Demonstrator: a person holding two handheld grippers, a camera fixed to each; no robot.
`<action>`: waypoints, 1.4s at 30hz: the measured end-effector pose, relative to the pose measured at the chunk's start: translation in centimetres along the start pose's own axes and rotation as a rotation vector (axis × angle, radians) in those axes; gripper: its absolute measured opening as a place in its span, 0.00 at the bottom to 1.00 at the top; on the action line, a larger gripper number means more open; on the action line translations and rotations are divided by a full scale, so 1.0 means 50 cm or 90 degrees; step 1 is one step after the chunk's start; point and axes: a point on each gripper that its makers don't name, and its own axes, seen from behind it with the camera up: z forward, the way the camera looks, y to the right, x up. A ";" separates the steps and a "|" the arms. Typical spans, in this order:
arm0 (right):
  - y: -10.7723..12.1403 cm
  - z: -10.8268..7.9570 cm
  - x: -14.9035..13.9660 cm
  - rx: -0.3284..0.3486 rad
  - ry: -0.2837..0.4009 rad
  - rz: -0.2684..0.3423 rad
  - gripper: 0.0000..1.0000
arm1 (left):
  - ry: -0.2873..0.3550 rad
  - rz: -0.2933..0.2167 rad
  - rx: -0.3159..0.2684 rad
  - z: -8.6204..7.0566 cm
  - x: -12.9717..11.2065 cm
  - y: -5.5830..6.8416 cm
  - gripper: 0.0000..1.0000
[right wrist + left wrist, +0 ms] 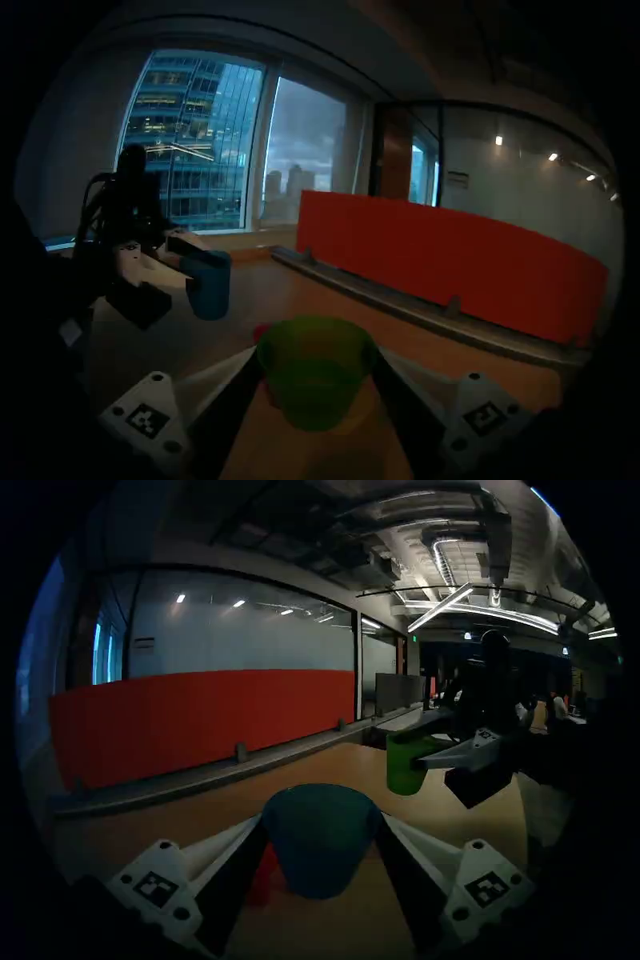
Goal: Pour water
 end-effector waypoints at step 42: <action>-0.016 0.013 0.126 0.022 0.044 -0.110 0.92 | 0.045 0.009 -0.023 0.007 0.043 0.050 0.89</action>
